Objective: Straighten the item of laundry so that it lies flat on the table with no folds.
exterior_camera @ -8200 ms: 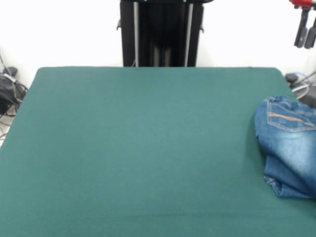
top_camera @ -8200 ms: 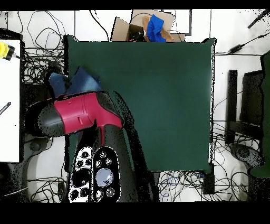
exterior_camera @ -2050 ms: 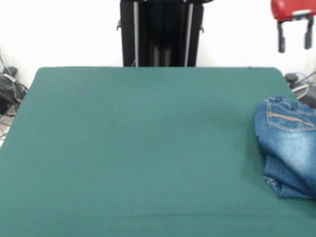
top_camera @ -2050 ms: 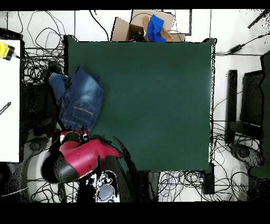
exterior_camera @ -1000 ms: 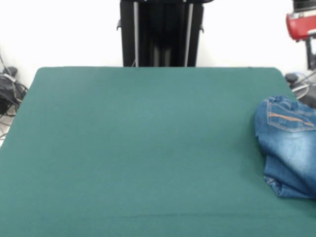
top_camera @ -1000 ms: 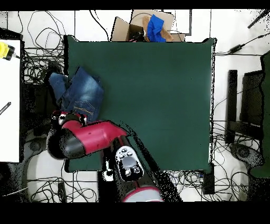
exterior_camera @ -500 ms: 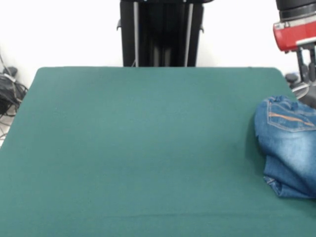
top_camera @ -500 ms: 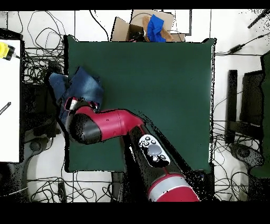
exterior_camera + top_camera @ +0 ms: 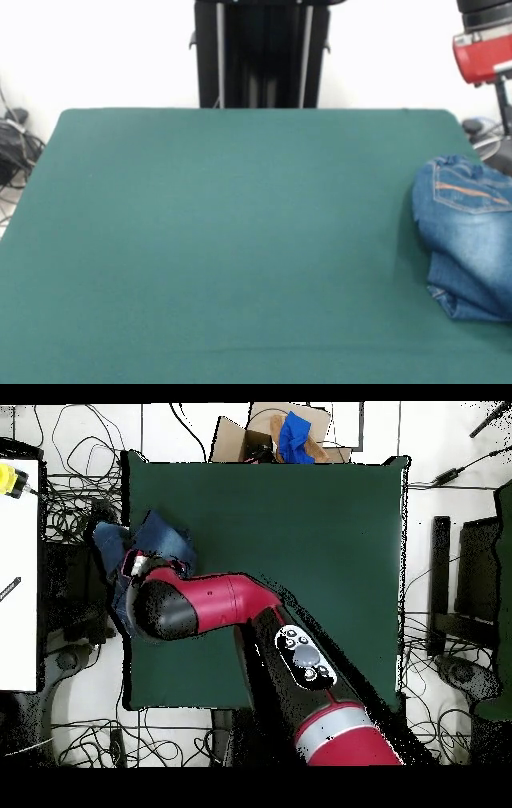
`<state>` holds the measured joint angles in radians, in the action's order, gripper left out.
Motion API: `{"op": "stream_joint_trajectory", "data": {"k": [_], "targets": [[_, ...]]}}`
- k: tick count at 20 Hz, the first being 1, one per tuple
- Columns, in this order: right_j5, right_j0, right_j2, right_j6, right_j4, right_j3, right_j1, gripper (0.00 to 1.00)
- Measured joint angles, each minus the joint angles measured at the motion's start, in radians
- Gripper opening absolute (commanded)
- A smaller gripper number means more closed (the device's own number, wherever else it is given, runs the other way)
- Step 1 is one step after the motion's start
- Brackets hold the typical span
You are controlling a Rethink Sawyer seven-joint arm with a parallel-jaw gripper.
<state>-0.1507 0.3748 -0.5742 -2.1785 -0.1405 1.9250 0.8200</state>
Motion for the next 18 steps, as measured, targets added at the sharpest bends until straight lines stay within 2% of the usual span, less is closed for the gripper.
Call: {"op": "stream_joint_trajectory", "data": {"k": [6, 12, 13, 18], "targets": [[-0.056, -0.027, 0.004, 0.0, -0.001, -0.064, -0.036, 0.0], [-0.064, -0.014, 0.003, 0.0, -0.034, -0.07, -0.047, 0.0], [-0.065, 0.01, 0.002, 0.0, -0.061, -0.07, -0.054, 1.0], [-0.065, 0.035, 0.002, 0.0, -0.093, -0.069, -0.061, 1.0]]}}
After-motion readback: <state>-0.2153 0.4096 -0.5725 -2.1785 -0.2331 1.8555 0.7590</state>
